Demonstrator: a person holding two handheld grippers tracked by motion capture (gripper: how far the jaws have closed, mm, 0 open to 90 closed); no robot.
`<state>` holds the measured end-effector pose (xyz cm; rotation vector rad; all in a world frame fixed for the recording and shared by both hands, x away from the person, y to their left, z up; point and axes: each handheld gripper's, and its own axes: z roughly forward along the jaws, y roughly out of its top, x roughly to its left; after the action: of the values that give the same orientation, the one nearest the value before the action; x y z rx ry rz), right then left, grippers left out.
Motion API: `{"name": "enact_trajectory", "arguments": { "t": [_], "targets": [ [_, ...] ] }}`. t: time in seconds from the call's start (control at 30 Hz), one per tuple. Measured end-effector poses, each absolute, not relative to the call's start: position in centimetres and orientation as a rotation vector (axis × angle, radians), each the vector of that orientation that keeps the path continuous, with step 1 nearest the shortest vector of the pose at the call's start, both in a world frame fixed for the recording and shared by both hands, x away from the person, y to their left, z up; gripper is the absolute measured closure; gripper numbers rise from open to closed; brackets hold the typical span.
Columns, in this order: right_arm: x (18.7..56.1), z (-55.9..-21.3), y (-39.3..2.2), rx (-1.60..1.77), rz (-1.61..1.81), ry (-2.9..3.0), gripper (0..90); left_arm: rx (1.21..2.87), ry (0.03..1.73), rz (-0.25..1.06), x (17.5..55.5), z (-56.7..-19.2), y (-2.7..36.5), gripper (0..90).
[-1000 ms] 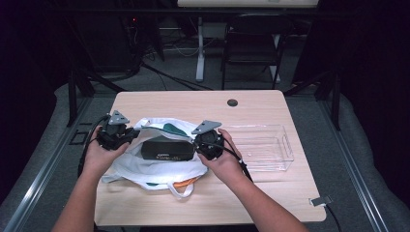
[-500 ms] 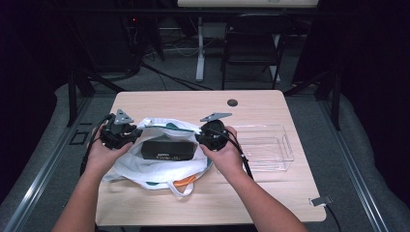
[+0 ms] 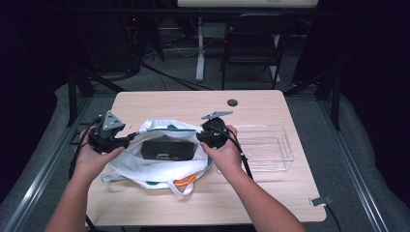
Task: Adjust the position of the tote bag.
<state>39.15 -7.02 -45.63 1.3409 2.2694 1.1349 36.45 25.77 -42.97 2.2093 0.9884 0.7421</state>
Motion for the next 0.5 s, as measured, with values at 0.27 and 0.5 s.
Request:
{"name": "enact_trajectory", "arguments": {
  "t": [0.27,0.5],
  "targets": [
    [39.3,-45.7,-7.1,1.336,1.128,2.279,81.8,2.217,0.998,0.700,35.7,-43.4,27.1,46.8],
    [39.2,-45.7,-7.1,1.328,1.127,2.280,81.7,2.258,0.955,0.681,35.3,-44.2,27.8,45.2]
  ]
}}
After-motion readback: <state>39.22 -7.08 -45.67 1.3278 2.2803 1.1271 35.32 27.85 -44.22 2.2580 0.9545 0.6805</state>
